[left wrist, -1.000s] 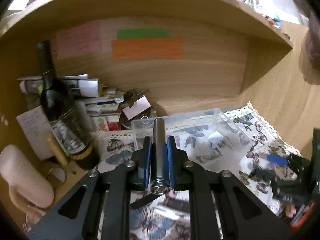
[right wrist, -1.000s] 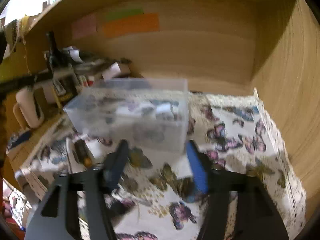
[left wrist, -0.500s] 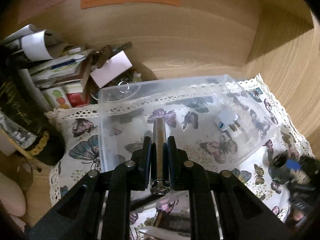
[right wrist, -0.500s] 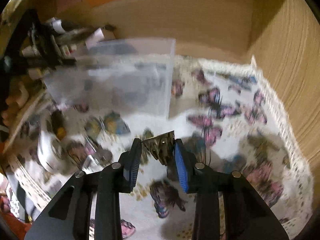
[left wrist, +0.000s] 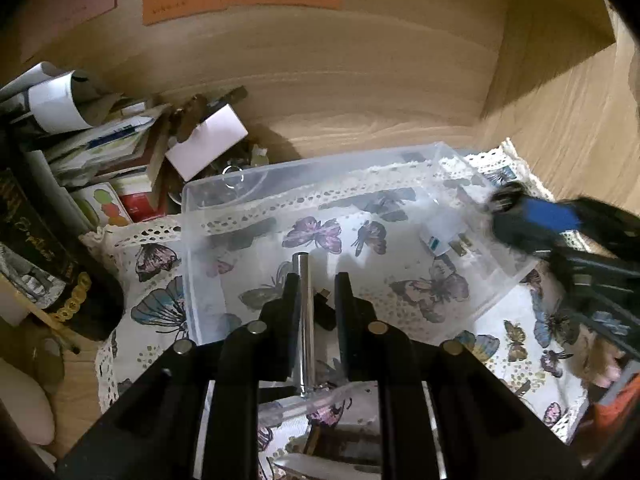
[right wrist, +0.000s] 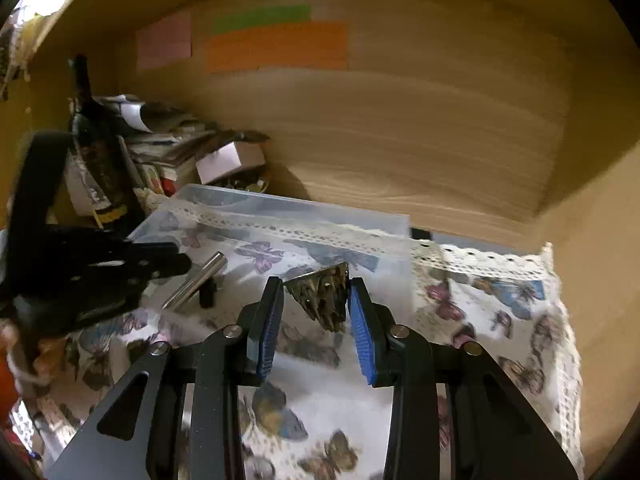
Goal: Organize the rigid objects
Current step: 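Carry the rod and ball over the clear box and release both inside, then grasp the white handheld device with the left tool while the right tool grasps the black cylinder, then lift both items over the clear box and open both tools to drop them in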
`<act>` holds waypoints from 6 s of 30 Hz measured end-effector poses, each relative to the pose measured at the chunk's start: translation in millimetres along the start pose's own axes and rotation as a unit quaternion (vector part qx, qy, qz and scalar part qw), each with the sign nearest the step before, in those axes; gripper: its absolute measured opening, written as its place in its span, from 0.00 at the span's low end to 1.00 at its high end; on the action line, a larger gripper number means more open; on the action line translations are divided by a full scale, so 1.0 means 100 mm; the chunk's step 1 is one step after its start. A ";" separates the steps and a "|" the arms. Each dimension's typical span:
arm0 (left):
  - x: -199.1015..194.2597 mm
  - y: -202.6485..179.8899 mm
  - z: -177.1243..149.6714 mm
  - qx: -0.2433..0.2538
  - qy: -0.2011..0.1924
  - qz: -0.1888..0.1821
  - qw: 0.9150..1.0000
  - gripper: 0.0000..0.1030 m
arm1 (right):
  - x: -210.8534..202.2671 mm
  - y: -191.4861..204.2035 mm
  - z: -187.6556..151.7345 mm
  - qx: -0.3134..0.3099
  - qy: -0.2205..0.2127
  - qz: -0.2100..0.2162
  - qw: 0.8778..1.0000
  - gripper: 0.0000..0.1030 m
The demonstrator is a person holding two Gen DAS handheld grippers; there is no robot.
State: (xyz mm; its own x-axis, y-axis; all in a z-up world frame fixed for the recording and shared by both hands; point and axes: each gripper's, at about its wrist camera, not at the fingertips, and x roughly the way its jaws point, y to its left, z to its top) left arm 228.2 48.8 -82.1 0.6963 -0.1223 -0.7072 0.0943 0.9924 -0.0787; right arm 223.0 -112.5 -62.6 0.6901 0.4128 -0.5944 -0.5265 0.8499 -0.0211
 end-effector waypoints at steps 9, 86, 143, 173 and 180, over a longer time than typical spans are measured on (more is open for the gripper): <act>-0.29 0.06 -0.09 -0.011 -0.034 0.008 0.999 0.55 | 0.54 0.06 0.00 0.007 0.057 0.008 0.998 0.29; -0.98 -0.23 -1.79 -0.035 -0.047 0.108 0.992 0.41 | -0.70 0.31 -1.48 0.055 0.013 0.049 0.997 0.20; -0.33 -0.05 0.10 -0.036 -0.080 -0.030 0.996 0.40 | 0.22 0.00 0.05 0.005 -0.017 -0.002 1.000 0.20; -0.73 0.15 -0.27 -0.056 -0.078 0.055 0.994 0.98 | -0.49 0.05 -0.16 -0.008 -0.066 -0.010 0.998 0.71; -0.66 0.05 -0.66 -0.029 -0.039 0.070 0.996 0.99 | -0.58 0.03 -0.48 0.000 -0.040 -0.010 0.999 0.71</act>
State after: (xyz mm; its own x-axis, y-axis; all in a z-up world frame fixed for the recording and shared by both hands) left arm 135.4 62.9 -82.1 0.7529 0.0182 -0.6579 -0.0468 0.9986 -0.0259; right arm 157.8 -149.3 -66.6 0.7386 0.4201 -0.5273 -0.5114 0.8588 -0.0321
